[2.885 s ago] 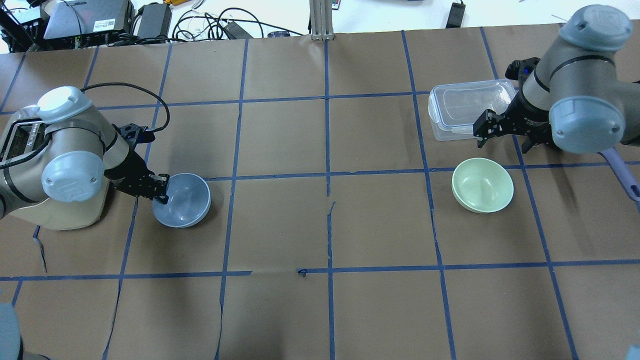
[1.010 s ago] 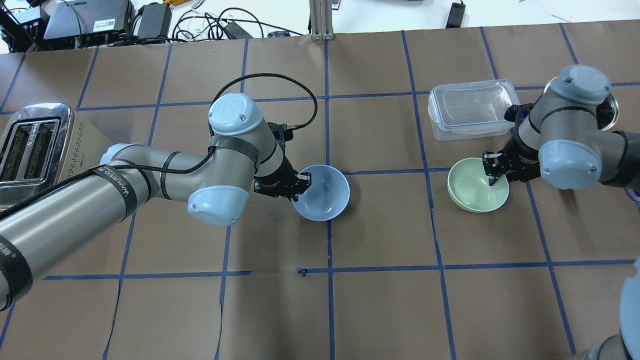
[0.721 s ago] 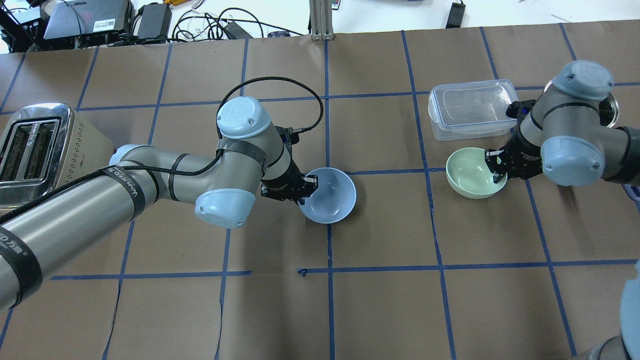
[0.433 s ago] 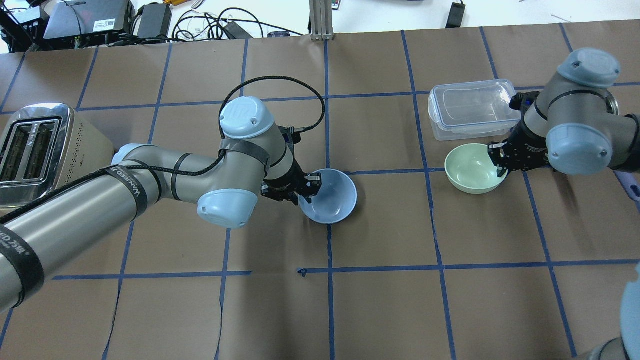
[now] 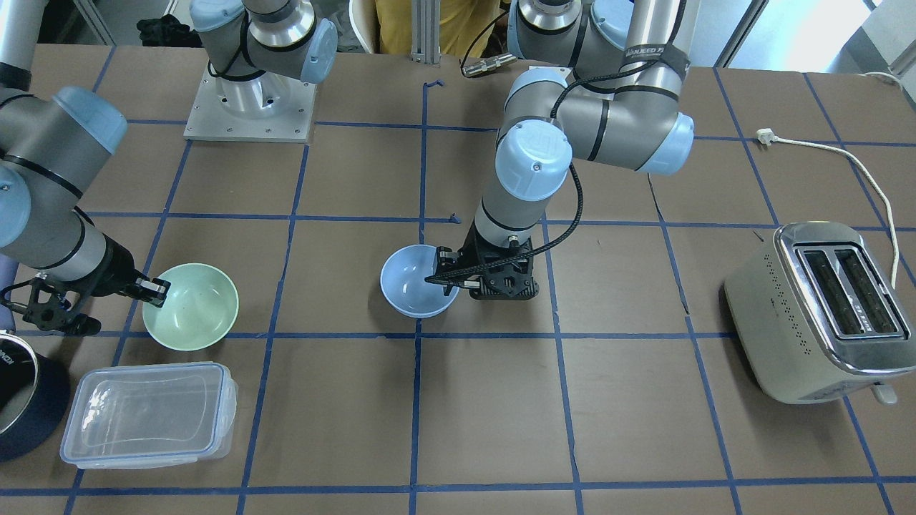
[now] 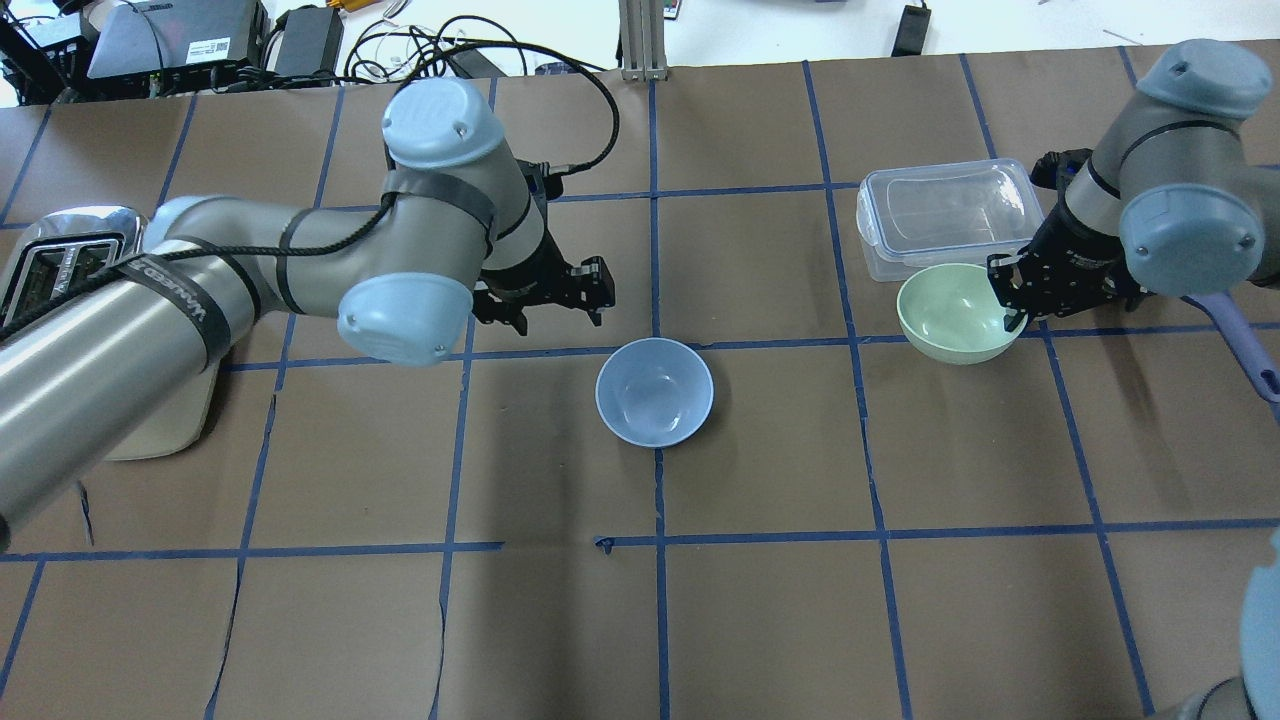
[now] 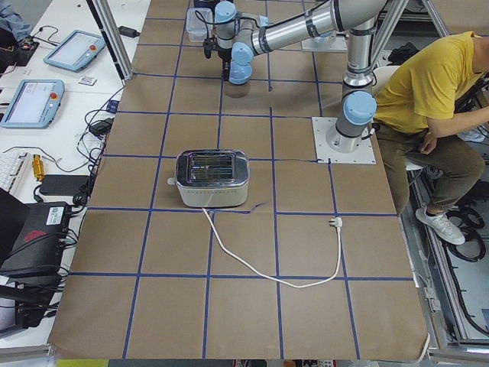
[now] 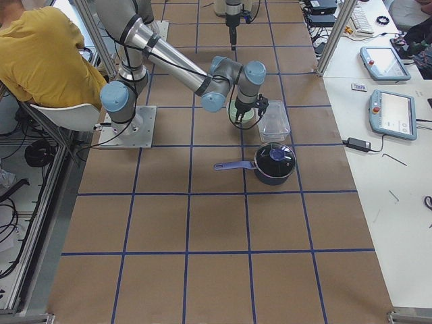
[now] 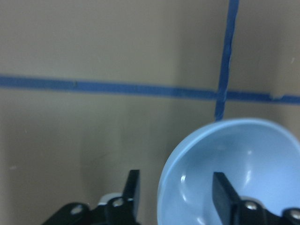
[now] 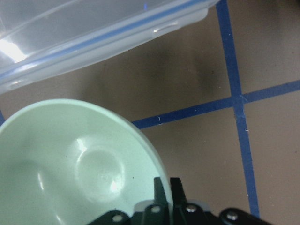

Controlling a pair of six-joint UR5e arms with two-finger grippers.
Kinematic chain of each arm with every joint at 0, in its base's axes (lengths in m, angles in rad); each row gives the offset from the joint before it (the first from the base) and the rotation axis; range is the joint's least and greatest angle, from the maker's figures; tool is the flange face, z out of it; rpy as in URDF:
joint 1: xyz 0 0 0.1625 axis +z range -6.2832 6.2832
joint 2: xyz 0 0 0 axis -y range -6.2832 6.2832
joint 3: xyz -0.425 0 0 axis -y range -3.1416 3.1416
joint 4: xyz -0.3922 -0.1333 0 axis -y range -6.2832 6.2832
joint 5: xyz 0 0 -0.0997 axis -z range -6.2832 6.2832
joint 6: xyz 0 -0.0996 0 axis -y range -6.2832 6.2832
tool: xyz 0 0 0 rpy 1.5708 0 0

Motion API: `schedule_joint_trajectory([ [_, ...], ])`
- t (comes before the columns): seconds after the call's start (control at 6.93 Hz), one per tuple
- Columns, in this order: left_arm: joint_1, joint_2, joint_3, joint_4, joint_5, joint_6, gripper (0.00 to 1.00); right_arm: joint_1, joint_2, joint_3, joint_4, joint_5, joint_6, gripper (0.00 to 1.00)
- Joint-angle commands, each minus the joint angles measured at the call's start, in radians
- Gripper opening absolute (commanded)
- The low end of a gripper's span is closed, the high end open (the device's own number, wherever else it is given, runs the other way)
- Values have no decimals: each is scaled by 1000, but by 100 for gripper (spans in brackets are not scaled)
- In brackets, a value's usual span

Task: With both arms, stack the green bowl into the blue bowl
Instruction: 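Release blue bowl and raise left gripper while right lifts green bowl, then carry the green bowl with the right gripper over the blue bowl and lower it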

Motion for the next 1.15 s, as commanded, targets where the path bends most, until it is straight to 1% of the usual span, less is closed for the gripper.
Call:
schedule_joint_trajectory([
  [0.0, 118, 50, 183, -258, 68, 231, 92, 5, -13, -46, 61, 64, 9, 0],
  [0.14, 153, 107, 182, -267, 83, 333, 92, 14, -21, -88, 93, 136, 10, 0],
  [0.29, 169, 171, 191, -336, 84, 330, 92, 66, -22, -121, 101, 154, 16, 0],
  [0.43, 167, 243, 180, -390, 83, 292, 92, 150, -33, -145, 82, 154, 74, 0],
  [0.58, 166, 276, 173, -382, 81, 200, 93, 263, -45, -158, 22, 137, 167, 0],
  [0.72, 163, 274, 168, -382, 81, 126, 97, 363, -49, -158, 0, 137, 217, 0],
  [0.87, 163, 264, 165, -376, 77, 120, 100, 443, -49, -153, -56, 137, 233, 0],
  [1.01, 163, 259, 163, -377, 75, 118, 100, 506, -49, -152, -83, 142, 243, 0],
])
